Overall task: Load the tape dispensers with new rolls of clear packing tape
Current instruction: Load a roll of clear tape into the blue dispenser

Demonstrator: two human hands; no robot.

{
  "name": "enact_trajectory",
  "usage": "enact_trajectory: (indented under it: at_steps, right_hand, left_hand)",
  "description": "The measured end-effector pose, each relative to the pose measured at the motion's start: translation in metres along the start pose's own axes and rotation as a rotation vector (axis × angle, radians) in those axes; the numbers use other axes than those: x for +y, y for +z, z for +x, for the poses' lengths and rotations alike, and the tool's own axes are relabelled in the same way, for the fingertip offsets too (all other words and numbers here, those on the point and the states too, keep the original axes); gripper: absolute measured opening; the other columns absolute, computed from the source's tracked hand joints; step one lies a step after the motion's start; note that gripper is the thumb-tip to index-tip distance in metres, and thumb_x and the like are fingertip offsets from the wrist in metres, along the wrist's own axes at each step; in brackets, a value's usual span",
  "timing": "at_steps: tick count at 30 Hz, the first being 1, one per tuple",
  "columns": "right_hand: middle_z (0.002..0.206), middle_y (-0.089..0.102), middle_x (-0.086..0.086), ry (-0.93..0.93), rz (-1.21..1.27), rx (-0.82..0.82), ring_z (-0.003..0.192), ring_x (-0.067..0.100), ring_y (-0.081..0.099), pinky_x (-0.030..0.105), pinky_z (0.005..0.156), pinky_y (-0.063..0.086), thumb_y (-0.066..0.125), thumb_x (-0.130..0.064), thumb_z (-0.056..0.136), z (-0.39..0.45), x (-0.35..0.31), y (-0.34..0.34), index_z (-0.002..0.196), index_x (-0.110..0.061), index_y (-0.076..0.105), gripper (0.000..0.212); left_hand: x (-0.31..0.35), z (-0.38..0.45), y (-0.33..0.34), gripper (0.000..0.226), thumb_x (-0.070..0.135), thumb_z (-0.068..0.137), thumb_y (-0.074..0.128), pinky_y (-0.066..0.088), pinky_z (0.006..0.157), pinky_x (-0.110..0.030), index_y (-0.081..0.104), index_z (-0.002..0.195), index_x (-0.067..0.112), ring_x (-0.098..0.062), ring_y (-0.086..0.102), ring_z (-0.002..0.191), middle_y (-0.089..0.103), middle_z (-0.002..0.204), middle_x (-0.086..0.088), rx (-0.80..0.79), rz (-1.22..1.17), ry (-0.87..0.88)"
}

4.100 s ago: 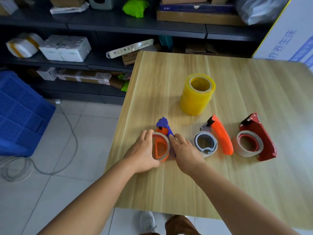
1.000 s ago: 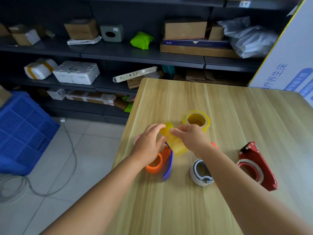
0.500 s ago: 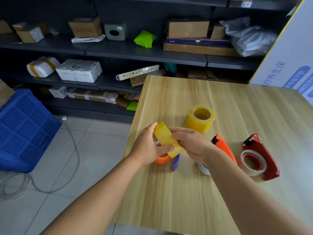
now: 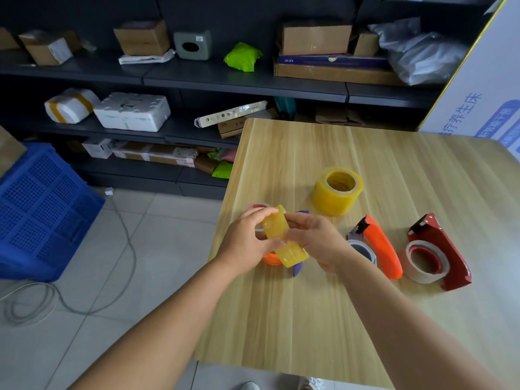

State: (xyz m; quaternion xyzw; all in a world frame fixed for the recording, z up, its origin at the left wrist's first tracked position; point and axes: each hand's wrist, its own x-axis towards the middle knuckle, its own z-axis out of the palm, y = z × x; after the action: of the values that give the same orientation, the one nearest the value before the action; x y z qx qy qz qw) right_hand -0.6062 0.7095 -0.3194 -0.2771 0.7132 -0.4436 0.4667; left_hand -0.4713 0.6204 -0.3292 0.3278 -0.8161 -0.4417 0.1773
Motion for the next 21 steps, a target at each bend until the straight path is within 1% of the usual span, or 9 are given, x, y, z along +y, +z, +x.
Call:
enact_trajectory:
  at_steps: [2,5,8,10,12,14,16,18,21]
  right_hand:
    - [0.110,0.070,0.000,0.004,-0.040,-0.023,0.112,0.024,0.063,0.043,0.100,0.049,0.056,0.011,0.083,-0.002,0.003,0.000,0.124,-0.014,0.060,0.049]
    - [0.119,0.066,0.014,-0.002,-0.123,0.006,0.117,0.030,0.059,0.042,0.099,0.047,0.052,0.016,0.083,-0.004,0.009,0.004,0.130,-0.002,0.053,0.050]
    - [0.118,0.058,0.032,-0.057,-0.265,0.031,0.111,0.044,0.055,0.052,0.098,0.044,0.048,0.013,0.082,-0.004,0.012,0.012,0.120,0.011,0.051,0.038]
    - [0.114,0.060,0.029,-0.114,-0.360,0.045,0.107,0.043,0.057,0.055,0.094,0.045,0.048,0.007,0.082,0.000,0.014,0.017,0.119,0.007,0.051,0.037]
    - [0.119,0.065,0.015,-0.154,-0.409,0.053,0.111,0.030,0.061,0.046,0.098,0.047,0.050,0.001,0.085,0.002,0.014,0.022,0.133,-0.008,0.048,0.049]
    - [0.126,0.062,0.007,-0.165,-0.374,0.062,0.116,0.021,0.059,0.038,0.102,0.046,0.052,-0.001,0.086,0.002,0.015,0.027,0.143,-0.019,0.036,0.062]
    - [0.121,0.063,0.006,-0.171,-0.343,0.082,0.113,0.020,0.061,0.037,0.100,0.047,0.054,-0.003,0.086,0.002,0.020,0.032,0.142,-0.022,0.033,0.063]
    - [0.119,0.064,0.007,-0.165,-0.325,0.090,0.112,0.020,0.062,0.036,0.098,0.049,0.055,-0.006,0.086,0.002,0.022,0.035,0.141,-0.023,0.031,0.062]
    - [0.128,0.060,0.004,-0.174,-0.321,0.089,0.118,0.020,0.058,0.035,0.099,0.048,0.057,-0.014,0.090,0.000,0.020,0.037,0.143,-0.025,0.028,0.062]
  left_hand:
    - [-0.003,-0.002,0.003,0.048,0.023,0.073,0.081,0.039,0.075,-0.001,0.059,0.115,0.030,0.002,0.053,0.096,0.057,0.117,0.012,-0.009,-0.009,-0.017]
    - [-0.011,-0.003,0.007,0.034,0.024,0.076,0.078,0.049,0.086,-0.024,0.059,0.103,0.030,-0.009,0.059,0.102,0.064,0.108,0.011,-0.005,-0.016,-0.085]
    - [-0.018,0.000,0.007,0.016,0.021,0.082,0.072,0.049,0.087,-0.025,0.062,0.094,0.026,-0.010,0.062,0.104,0.067,0.104,0.009,0.051,-0.039,-0.113]
    - [-0.020,0.002,0.006,0.012,0.020,0.083,0.071,0.046,0.086,-0.022,0.062,0.090,0.025,-0.008,0.061,0.104,0.067,0.102,0.010,0.073,-0.039,-0.124]
    - [-0.021,0.003,0.003,0.016,0.019,0.083,0.072,0.045,0.089,-0.023,0.060,0.084,0.029,-0.008,0.060,0.105,0.065,0.099,0.014,0.082,-0.048,-0.139]
    - [-0.024,0.004,0.002,0.021,0.019,0.083,0.073,0.049,0.091,-0.029,0.056,0.081,0.032,-0.011,0.062,0.104,0.063,0.097,0.017,0.080,-0.074,-0.161]
    - [-0.027,0.004,0.002,0.023,0.024,0.082,0.073,0.052,0.080,-0.031,0.052,0.082,0.032,-0.016,0.064,0.090,0.063,0.094,0.011,0.061,-0.073,-0.197]
    - [-0.027,0.003,0.004,0.026,0.028,0.081,0.073,0.044,0.061,-0.026,0.048,0.084,0.031,-0.016,0.055,0.069,0.060,0.085,0.006,0.047,-0.073,-0.228]
    - [-0.026,0.003,0.005,0.026,0.031,0.080,0.074,0.042,0.061,-0.025,0.051,0.090,0.027,-0.017,0.054,0.071,0.059,0.088,0.006,0.086,-0.079,-0.255]
